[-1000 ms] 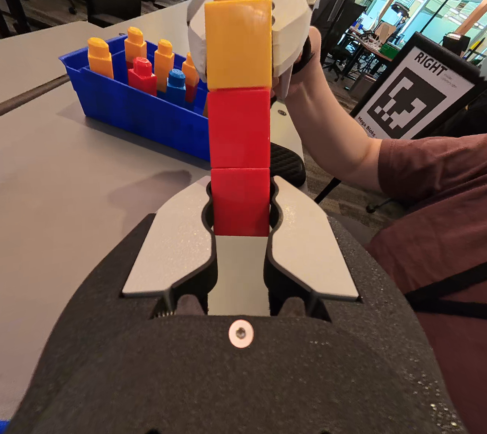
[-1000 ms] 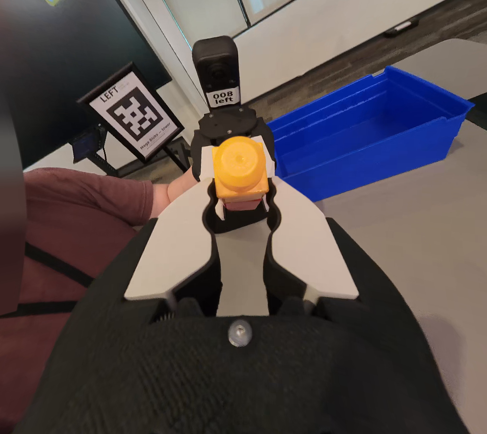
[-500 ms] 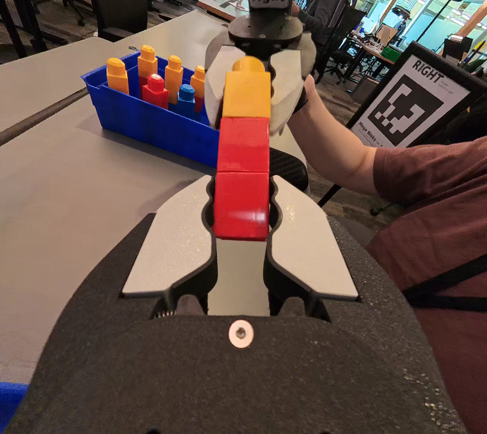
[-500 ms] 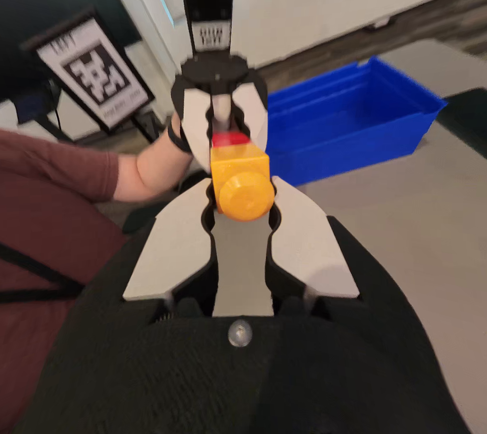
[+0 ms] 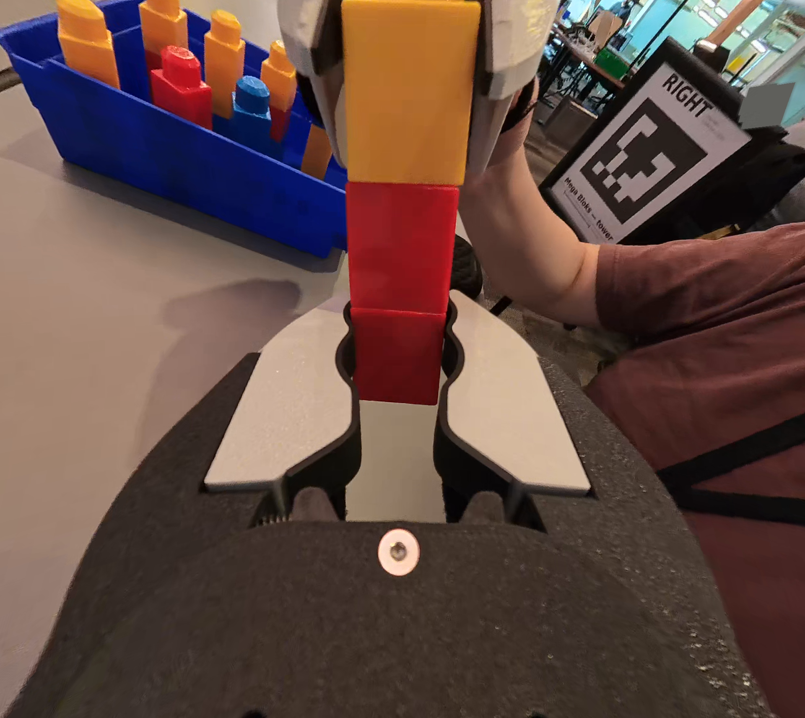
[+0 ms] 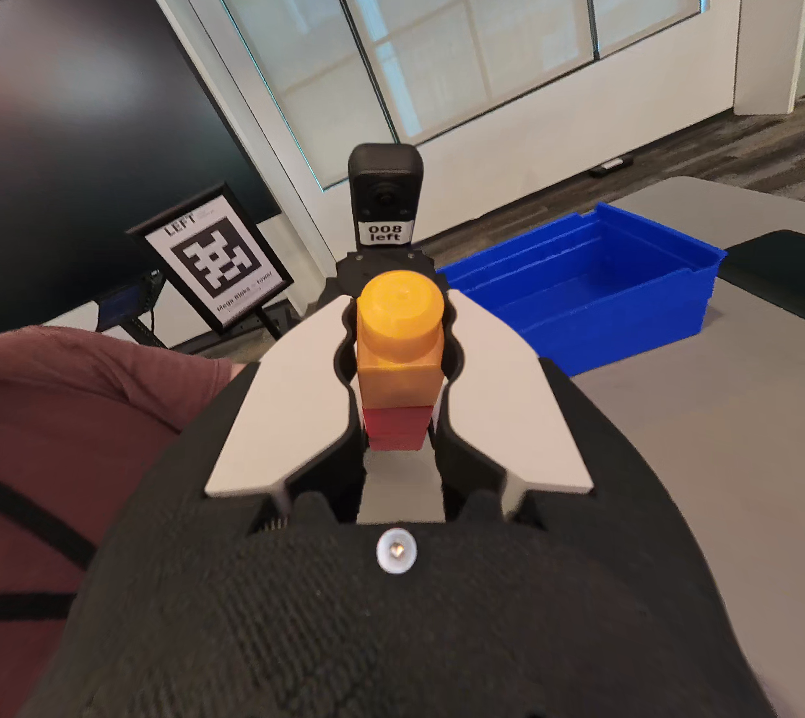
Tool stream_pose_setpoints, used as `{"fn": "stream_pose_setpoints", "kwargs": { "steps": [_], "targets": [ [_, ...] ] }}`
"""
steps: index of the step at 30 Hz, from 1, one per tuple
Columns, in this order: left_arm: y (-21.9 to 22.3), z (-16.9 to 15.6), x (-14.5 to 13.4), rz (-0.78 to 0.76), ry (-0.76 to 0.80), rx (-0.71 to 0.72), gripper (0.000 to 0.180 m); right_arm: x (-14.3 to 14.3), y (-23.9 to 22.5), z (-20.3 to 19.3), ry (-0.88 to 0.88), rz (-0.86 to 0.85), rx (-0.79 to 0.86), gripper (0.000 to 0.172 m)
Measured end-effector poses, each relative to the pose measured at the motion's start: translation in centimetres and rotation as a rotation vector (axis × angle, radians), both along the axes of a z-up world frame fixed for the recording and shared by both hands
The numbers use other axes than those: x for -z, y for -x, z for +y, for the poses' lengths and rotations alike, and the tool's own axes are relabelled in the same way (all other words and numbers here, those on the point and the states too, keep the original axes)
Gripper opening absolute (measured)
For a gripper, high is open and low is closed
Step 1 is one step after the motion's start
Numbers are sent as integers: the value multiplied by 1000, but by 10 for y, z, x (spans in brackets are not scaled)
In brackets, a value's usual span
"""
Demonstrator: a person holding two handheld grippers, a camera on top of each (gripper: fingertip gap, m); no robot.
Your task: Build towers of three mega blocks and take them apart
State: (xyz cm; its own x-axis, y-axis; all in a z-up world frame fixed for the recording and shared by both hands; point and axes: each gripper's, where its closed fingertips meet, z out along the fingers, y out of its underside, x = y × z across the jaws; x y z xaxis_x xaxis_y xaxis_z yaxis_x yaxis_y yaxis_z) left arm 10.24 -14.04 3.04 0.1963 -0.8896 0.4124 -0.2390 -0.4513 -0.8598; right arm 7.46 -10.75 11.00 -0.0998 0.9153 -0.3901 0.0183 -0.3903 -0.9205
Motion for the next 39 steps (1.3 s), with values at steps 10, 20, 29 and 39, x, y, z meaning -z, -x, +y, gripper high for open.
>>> {"fn": "stream_pose_setpoints", "kwargs": {
  "steps": [10, 20, 29, 39],
  "targets": [
    [-12, -2, 0, -38, -5, 14, 35, 0, -6, -2, -67, -60, 22, 37],
    [-14, -5, -8, -38, -52, 2, 36, 2, -16, -13, -38, -22, -13, 36],
    [47, -6, -5, 74, -222, -240, 63, 2, -240, 38, -368, -192, 978, 36],
    [64, -6, -3, 101, -213, -342, 56, 155, -240, 90, -232, -471, 1070, 36]
  ]
}}
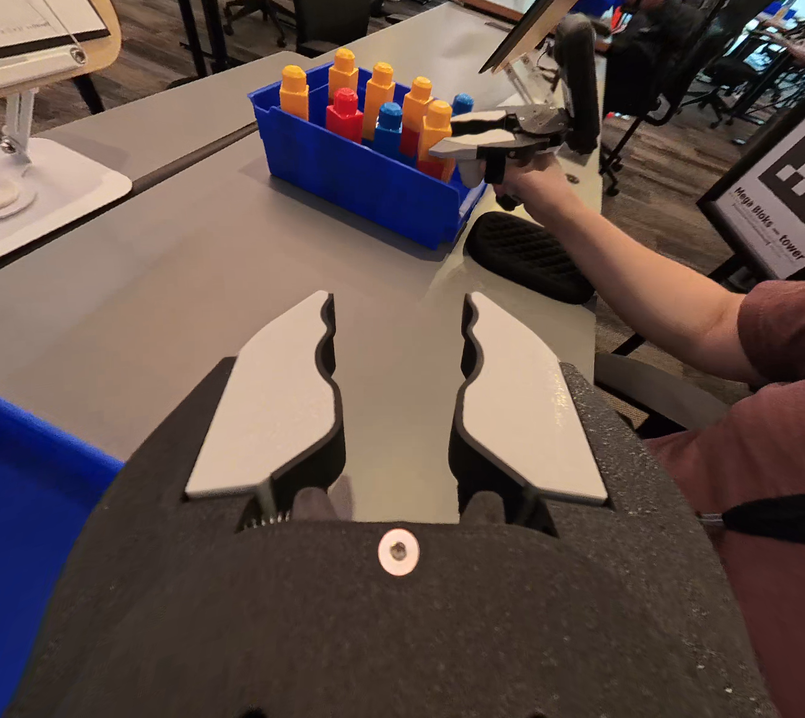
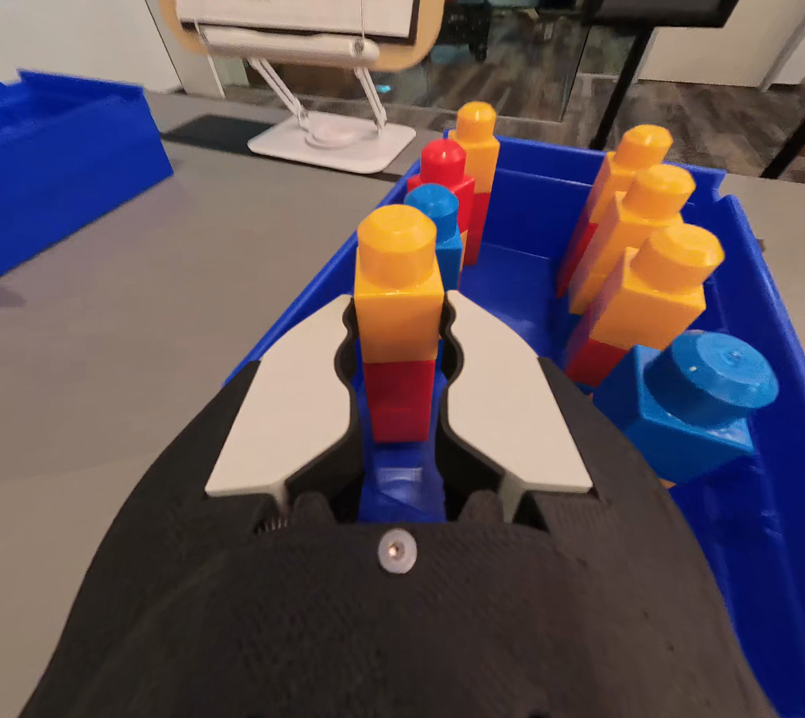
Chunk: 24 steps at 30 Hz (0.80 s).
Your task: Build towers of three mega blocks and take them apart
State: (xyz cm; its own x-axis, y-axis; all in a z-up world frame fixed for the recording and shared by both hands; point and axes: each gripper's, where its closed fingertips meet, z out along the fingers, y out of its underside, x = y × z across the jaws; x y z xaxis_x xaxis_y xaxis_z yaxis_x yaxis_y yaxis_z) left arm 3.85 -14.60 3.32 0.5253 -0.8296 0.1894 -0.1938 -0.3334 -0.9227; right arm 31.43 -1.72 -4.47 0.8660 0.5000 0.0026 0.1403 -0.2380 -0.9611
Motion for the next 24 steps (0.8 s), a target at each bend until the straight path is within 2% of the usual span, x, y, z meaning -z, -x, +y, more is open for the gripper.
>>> {"fn": "stream_pose_setpoints", "kwargs": {
  "steps": [3, 10, 11, 13, 15, 17, 18, 20, 22, 24],
  "targets": [
    [13, -2, 2, 17, -8, -39, 55, 13, 1, 4, 24, -89, 12, 36],
    [33, 2, 2, -61, 28, -88, 53, 18, -6, -7, 47, -77, 6, 37],
    [35, 2, 3, -62, 30, -94, 53, 16, -5, -12, 46, -73, -2, 44],
    [40, 2, 4, -59, 35, -114, 56, 1, -5, -27, 28, -44, -33, 53],
    [55, 2, 1, -51, 18, -169, 56, -37, -11, -48, -46, 18, -80, 56],
    [86, 4, -1, -7, 12, -272, 56, -79, -40, -57, -98, 34, -67, 48],
    [109, 7, -2, 37, 20, -342, 57, -94, -66, -51, -90, 13, -7, 43],
    [170, 17, -5, 146, 39, -530, 62, -104, -124, -19, 5, -58, 132, 39],
    [235, 32, -6, 257, 50, -721, 65, -84, -163, 18, 218, -103, 177, 40],
    [282, 44, 1, 328, 84, -838, 69, -48, -170, 43, 449, -94, 128, 41]
  ]
}}
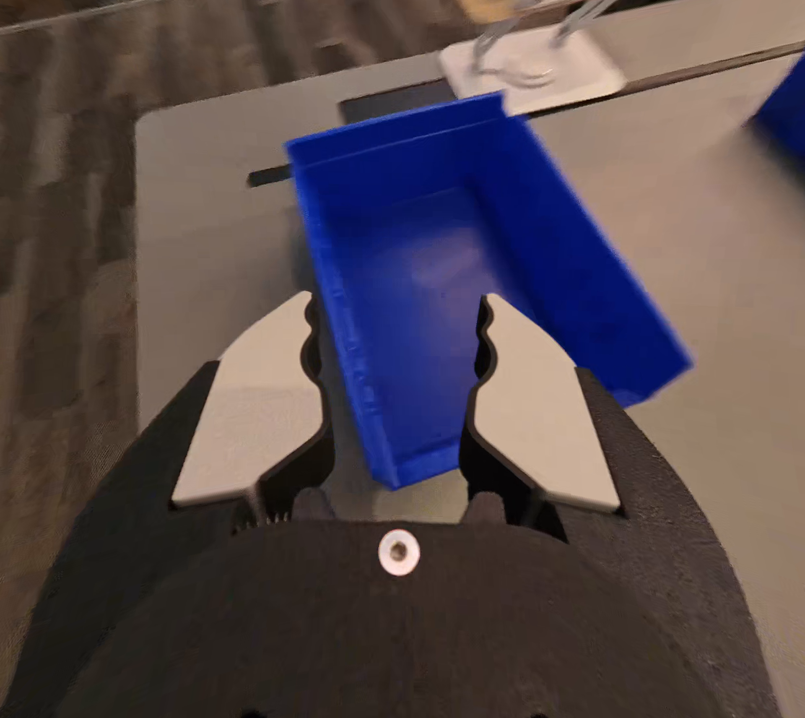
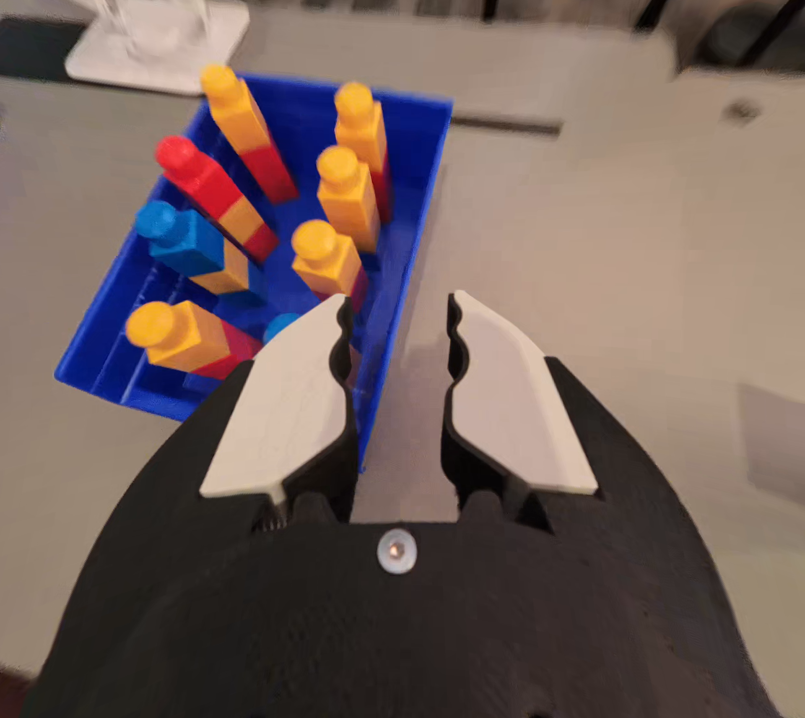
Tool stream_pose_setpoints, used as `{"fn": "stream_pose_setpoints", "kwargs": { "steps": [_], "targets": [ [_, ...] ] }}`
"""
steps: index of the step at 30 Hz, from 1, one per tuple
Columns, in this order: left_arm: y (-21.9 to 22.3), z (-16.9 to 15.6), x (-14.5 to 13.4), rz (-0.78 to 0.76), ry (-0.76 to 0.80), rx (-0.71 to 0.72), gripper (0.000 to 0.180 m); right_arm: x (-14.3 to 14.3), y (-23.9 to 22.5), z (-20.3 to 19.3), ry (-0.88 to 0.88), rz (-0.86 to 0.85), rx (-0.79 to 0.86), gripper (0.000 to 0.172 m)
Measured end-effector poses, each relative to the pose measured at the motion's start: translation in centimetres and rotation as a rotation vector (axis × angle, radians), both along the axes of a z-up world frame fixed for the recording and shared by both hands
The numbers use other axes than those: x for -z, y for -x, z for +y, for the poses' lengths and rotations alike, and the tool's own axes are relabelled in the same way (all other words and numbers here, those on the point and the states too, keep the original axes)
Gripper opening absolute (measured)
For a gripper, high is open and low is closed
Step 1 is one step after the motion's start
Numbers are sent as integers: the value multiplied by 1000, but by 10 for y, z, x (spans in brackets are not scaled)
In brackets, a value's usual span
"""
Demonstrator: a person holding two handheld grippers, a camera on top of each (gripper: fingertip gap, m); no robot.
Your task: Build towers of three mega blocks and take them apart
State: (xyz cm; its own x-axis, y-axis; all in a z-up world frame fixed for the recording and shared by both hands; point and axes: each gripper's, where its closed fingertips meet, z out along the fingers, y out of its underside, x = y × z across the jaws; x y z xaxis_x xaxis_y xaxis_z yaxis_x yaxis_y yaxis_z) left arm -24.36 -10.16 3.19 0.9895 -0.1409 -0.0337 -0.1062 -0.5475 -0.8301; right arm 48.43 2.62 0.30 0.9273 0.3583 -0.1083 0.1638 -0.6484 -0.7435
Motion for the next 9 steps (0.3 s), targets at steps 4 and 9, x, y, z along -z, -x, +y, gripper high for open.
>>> {"fn": "stream_pose_setpoints", "kwargs": {
  "steps": [4, 9],
  "targets": [
    [34, 6, 47, -2, 208, -83, 83, 62, 8, 19, 272, -2, -43, 43],
    [53, 10, 80, 20, 281, -164, 70, 106, 14, 26, 461, -94, -43, 41]
  ]
}}
